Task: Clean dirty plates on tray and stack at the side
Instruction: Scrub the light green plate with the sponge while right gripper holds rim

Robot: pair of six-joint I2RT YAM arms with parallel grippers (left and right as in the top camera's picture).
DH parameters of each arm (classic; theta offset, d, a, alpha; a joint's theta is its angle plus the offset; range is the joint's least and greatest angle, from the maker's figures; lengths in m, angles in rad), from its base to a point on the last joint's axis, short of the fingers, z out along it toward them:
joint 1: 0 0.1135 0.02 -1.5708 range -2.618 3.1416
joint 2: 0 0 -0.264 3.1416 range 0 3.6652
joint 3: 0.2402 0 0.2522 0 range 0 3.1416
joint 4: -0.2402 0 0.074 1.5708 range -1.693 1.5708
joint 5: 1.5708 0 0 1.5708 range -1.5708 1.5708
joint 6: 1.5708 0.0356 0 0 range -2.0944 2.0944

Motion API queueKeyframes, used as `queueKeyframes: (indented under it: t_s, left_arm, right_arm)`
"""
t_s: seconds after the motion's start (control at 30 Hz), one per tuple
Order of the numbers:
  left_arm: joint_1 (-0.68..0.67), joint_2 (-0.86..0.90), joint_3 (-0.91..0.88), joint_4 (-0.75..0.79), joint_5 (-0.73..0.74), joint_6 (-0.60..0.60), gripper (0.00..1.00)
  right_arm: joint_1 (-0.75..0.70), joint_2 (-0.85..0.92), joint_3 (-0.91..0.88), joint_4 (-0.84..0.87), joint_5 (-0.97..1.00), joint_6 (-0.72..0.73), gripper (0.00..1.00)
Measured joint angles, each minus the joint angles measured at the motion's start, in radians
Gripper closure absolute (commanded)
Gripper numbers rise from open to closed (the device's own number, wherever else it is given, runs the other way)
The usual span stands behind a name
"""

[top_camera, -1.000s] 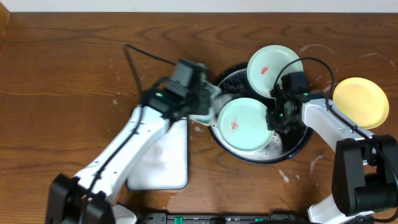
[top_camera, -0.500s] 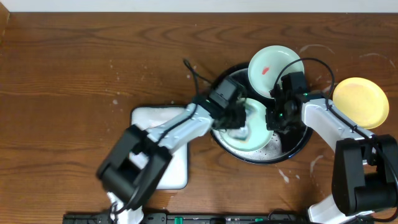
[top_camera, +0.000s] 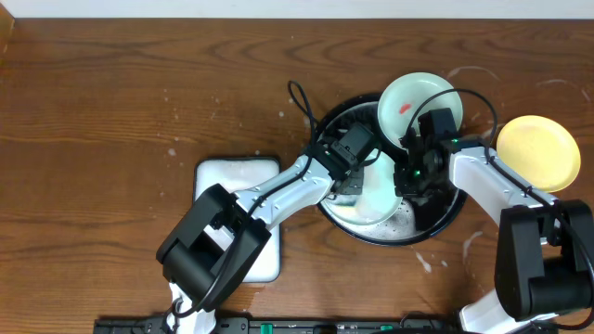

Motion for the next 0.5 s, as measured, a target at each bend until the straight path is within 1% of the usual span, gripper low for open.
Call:
queueKeyframes:
  t_s: [0.1, 0.23, 0.3, 0.5]
  left_arm:
    - [-0.002, 0.000, 0.000, -0.004, -0.048, 0.021, 0.93]
    - [0.000, 0.000, 0.000, 0.011, -0.031, 0.019, 0.92]
    - [0.006, 0.000, -0.001, 0.023, 0.000, -0.001, 0.93]
    - [0.019, 0.008, -0.012, 0.121, 0.144, -0.128, 0.92]
  right_arm:
    - [0.002, 0.001, 0.000, 0.000, -0.002, 0.029, 0.99]
    - [0.002, 0.001, 0.000, 0.000, -0.003, 0.047, 0.99]
    - [0.002, 0.001, 0.000, 0.000, -0.003, 0.051, 0.99]
    - [0.002, 0.001, 0.000, 0.000, 0.001, 0.056, 0.99]
